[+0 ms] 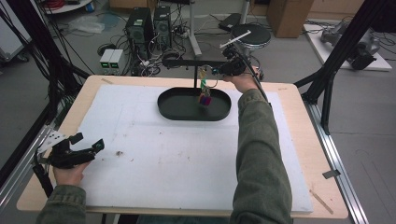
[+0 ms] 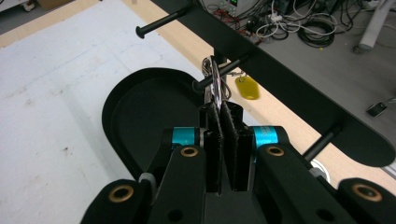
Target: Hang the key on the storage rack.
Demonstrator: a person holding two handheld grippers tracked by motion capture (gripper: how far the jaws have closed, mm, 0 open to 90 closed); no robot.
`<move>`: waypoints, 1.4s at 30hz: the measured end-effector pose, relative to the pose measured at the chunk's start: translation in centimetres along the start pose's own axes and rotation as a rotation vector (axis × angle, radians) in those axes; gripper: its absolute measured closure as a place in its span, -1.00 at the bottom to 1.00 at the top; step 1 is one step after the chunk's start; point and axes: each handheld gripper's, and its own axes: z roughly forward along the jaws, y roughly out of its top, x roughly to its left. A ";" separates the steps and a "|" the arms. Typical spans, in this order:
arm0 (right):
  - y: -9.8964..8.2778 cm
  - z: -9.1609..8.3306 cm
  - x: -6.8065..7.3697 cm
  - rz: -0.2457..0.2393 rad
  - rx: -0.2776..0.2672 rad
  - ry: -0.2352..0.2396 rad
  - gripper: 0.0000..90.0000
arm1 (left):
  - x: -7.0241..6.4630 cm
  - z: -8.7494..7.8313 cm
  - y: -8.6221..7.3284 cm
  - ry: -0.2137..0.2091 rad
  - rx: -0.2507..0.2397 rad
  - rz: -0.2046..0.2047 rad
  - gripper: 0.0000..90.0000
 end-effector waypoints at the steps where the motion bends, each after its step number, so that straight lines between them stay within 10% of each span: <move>1: 0.0 0.1 0.1 -0.004 0.002 0.002 0.93 | 0.0 0.0 0.0 0.001 -0.001 -0.001 -0.96; 12: -0.1 0.7 0.4 -0.019 0.026 -0.016 0.81 | 0.0 0.0 0.0 -0.004 0.000 0.000 -0.96; 21: -0.1 0.5 1.8 -0.059 0.061 -0.065 0.20 | -0.1 -0.1 0.0 -0.005 0.001 0.003 -0.96; 37: -0.4 -2.4 3.4 0.047 0.090 -0.166 -0.96 | -0.2 -0.2 0.1 -0.004 -0.011 -0.003 -0.96; 42: -1.7 -3.0 3.9 0.047 0.076 -0.171 -0.99 | -0.3 -0.3 0.1 -0.007 -0.012 -0.004 -0.96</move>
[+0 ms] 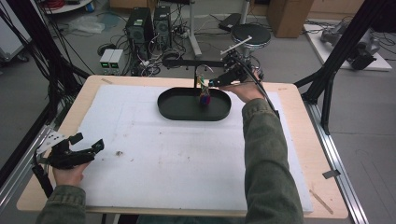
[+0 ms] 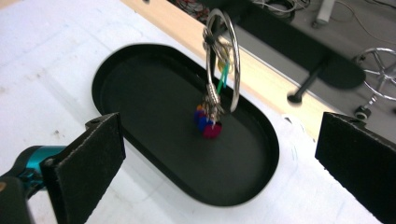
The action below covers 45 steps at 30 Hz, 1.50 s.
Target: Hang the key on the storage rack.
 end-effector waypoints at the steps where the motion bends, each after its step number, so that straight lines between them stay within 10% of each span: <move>1: -0.3 0.0 0.0 0.002 0.007 0.002 -0.99 | 0.0 0.0 0.0 -0.001 -0.001 -0.001 -0.96; 21: -4.9 -0.8 1.0 0.034 0.029 0.028 -0.99 | 0.1 -0.3 0.1 0.001 -0.010 -0.005 -0.96; 45: -13.5 -4.5 1.5 0.116 -0.110 0.021 -0.99 | 0.1 -0.3 0.0 0.001 -0.010 -0.007 -0.96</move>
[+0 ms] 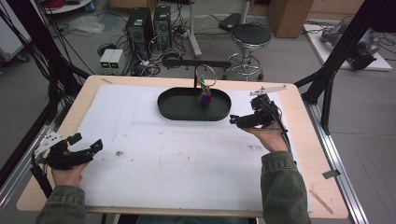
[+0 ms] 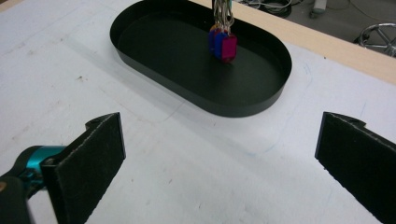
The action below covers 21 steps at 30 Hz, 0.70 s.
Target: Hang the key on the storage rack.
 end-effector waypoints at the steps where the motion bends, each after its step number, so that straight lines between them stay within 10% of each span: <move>1: -0.4 -0.1 -0.1 -0.003 0.004 -0.003 -0.99 | 0.0 0.0 0.0 0.000 0.001 0.003 -0.96; 21: -6.5 -1.3 -0.3 0.045 -0.007 -0.056 -0.99 | 0.0 -0.1 -0.1 0.000 0.007 0.006 -0.96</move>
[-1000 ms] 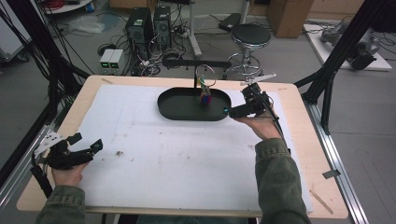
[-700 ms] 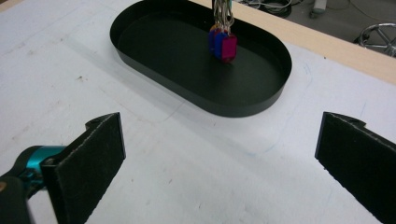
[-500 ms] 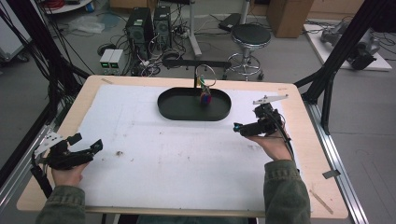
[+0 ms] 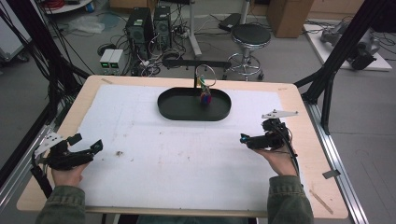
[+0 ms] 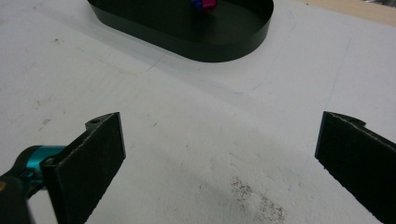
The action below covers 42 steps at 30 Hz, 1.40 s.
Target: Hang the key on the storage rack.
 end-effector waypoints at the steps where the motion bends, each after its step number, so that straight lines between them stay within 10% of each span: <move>1: 0.0 -0.2 0.1 -0.001 -0.013 0.005 -0.99 | 0.0 0.0 0.0 0.000 0.000 0.000 -0.96; 22: -6.3 -0.6 -1.2 0.138 -0.115 -0.058 -0.99 | 0.0 0.0 0.0 0.001 0.004 0.001 -0.96; 36: -8.5 -2.0 -0.7 0.147 -0.313 -0.103 -0.99 | 0.0 -0.2 -0.1 -0.008 0.004 -0.001 -0.96; 42: -8.6 -1.9 -0.5 0.123 -0.307 -0.130 -0.99 | 0.0 -0.1 -0.1 -0.016 0.001 -0.001 -0.96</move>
